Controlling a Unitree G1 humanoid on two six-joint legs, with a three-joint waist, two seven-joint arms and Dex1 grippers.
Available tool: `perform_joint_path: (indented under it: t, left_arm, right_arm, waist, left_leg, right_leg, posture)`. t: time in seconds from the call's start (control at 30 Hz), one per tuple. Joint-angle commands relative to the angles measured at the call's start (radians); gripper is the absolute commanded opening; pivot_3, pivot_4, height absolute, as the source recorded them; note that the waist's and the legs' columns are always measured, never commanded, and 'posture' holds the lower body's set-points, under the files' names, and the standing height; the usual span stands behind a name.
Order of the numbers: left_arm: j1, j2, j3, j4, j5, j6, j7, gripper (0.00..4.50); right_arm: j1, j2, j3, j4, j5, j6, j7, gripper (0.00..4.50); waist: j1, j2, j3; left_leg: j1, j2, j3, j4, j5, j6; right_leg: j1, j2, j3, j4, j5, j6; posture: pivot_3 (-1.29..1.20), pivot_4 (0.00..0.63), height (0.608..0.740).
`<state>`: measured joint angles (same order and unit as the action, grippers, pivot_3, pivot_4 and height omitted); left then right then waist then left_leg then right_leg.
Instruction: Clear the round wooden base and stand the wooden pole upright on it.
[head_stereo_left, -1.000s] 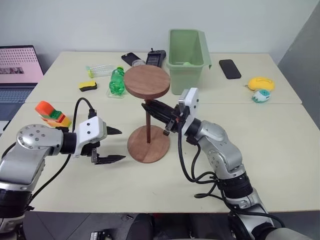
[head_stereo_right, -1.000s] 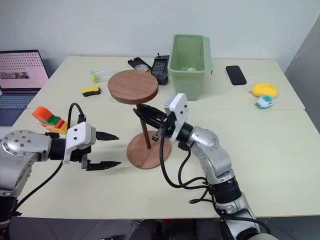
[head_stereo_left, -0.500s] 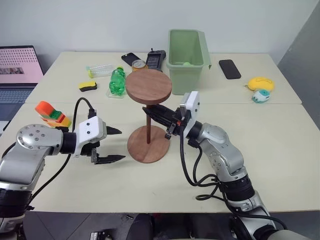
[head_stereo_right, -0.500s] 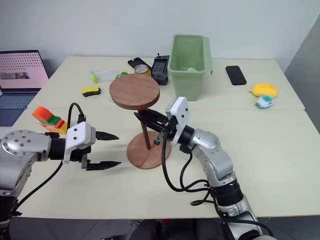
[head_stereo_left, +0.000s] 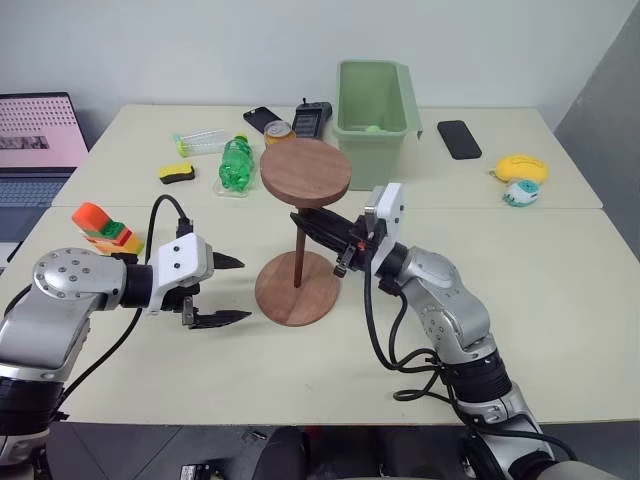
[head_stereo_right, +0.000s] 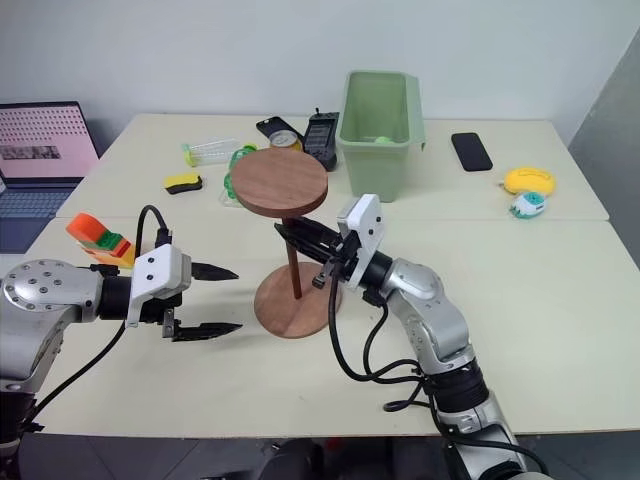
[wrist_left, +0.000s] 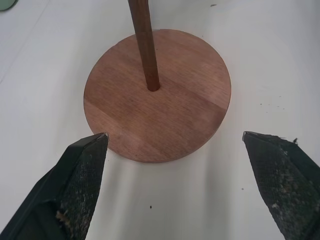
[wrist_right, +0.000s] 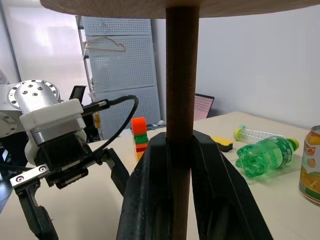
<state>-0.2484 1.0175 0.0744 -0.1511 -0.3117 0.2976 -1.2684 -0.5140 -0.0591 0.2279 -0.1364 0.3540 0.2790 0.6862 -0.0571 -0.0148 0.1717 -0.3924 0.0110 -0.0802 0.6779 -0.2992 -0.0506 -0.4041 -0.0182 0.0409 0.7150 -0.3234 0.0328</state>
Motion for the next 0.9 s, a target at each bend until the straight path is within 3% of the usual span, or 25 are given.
perform_joint_path:
  t: [0.03,0.37,0.63,0.8,0.9]
  left_arm:
    - [-0.007,0.005,0.012,-0.007,-0.008,-0.007,0.002,4.5]
    - [0.027,0.017,0.046,-0.014,-0.016,0.001,0.01,4.5]
    - [0.045,0.014,0.072,-0.017,-0.026,0.014,0.03,4.5]
    - [0.042,0.008,0.076,-0.016,-0.028,0.02,0.033,4.5]
    - [0.035,0.005,0.078,-0.019,-0.034,0.027,0.033,4.5]
  right_arm:
    - [0.014,-0.02,0.053,0.026,-0.046,0.04,-0.007,0.17]
    - [-0.054,-0.036,0.162,0.091,-0.138,0.087,-0.012,0.17]
    - [-0.059,-0.052,0.157,0.181,-0.155,0.141,-0.034,0.17]
    - [-0.061,-0.057,0.152,0.179,-0.148,0.147,-0.039,0.17]
    - [-0.062,-0.053,0.146,0.15,-0.132,0.166,-0.041,0.17]
  waist:
    - [0.0,0.0,0.0]
    - [-0.001,0.0,-0.001]
    - [0.0,0.001,-0.011]
    - [0.002,0.003,-0.013]
    - [0.002,0.003,-0.013]
  left_leg:
    - [0.0,0.0,0.0,0.0,0.0,0.0]
    - [0.001,0.0,0.001,0.0,0.0,0.0]
    - [0.004,0.0,0.001,0.0,0.0,0.0]
    - [0.034,-0.001,0.001,-0.014,0.0,0.001]
    - [0.035,-0.001,0.001,-0.015,0.0,0.001]
  right_leg:
    - [0.0,0.0,0.0,0.0,0.0,0.0]
    - [0.0,0.0,0.001,0.001,0.0,0.0]
    - [0.003,0.0,0.001,0.0,0.0,0.0]
    - [0.032,0.002,0.0,-0.011,-0.001,0.0]
    - [0.033,0.002,0.0,-0.012,-0.001,0.0]
  posture:
    - [0.0,0.15,0.74]
    - [0.0,0.15,0.74]
    - [0.0,0.15,0.74]
    - [0.0,0.15,0.74]
    - [0.0,0.15,0.74]
